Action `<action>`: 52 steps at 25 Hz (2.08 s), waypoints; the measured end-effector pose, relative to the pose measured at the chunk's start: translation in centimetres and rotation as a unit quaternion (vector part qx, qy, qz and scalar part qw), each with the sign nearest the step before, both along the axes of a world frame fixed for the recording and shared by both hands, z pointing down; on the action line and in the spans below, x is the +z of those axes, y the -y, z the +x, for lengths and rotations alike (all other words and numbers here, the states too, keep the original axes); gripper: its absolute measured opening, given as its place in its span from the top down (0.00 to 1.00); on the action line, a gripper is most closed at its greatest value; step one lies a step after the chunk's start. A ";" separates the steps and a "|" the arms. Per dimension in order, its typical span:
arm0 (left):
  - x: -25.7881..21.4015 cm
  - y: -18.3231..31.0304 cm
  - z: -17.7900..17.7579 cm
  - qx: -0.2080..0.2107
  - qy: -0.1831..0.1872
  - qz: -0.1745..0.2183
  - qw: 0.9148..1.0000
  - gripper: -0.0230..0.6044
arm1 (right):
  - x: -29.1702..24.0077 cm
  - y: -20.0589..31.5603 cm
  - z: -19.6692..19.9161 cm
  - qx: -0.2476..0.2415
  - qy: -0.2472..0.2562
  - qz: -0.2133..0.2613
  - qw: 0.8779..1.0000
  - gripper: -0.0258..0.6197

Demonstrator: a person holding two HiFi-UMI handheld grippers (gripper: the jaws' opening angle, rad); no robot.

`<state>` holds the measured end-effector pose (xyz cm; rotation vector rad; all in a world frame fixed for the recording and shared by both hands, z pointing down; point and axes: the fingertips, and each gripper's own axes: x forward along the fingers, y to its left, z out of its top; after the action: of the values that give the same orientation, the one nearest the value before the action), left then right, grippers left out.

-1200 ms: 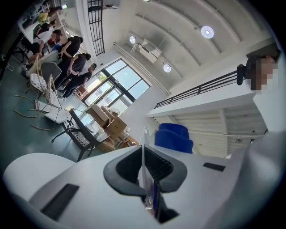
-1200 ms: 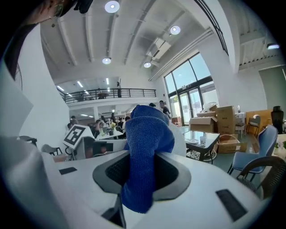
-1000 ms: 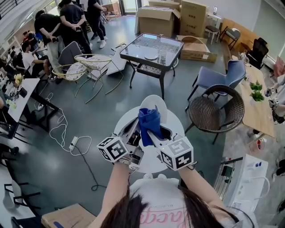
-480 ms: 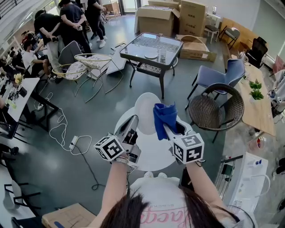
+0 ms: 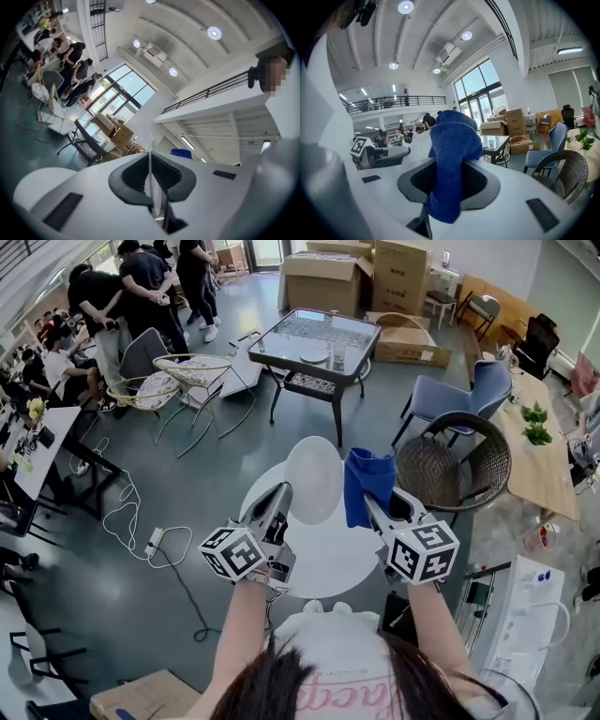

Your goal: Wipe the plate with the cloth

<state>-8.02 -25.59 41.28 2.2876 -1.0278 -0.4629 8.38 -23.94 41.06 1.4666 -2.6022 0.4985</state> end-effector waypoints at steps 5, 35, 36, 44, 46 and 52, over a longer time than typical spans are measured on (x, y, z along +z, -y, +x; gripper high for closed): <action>-1.6 -1.0 1.9 -0.015 0.248 0.148 0.957 0.93 | -3.1 0.3 0.8 -0.003 0.035 0.028 0.999 0.75; -0.8 -4.9 8.8 -0.021 0.686 0.605 0.403 0.93 | -9.2 4.6 -10.4 -0.352 -0.125 0.011 0.928 0.75; -0.7 -5.1 9.0 -0.018 0.686 0.609 0.398 0.93 | -8.7 4.8 -11.2 -0.371 -0.124 -0.012 0.920 0.75; 0.2 -5.9 9.1 -0.002 0.690 0.619 0.375 0.92 | -3.7 4.3 -14.2 -0.456 -0.145 -0.153 0.865 0.75; 0.0 -6.1 9.0 -0.010 0.689 0.621 0.374 0.92 | -3.3 4.4 -13.8 -0.454 -0.149 -0.161 0.863 0.75; 0.0 -5.8 8.5 -0.004 0.691 0.610 0.387 0.92 | -2.9 4.5 -10.8 -0.441 -0.155 -0.166 0.868 0.75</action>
<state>0.43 -19.80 41.32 3.9608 -1.5633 1.8242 -2.39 -28.49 38.12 0.1489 -2.4065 0.4830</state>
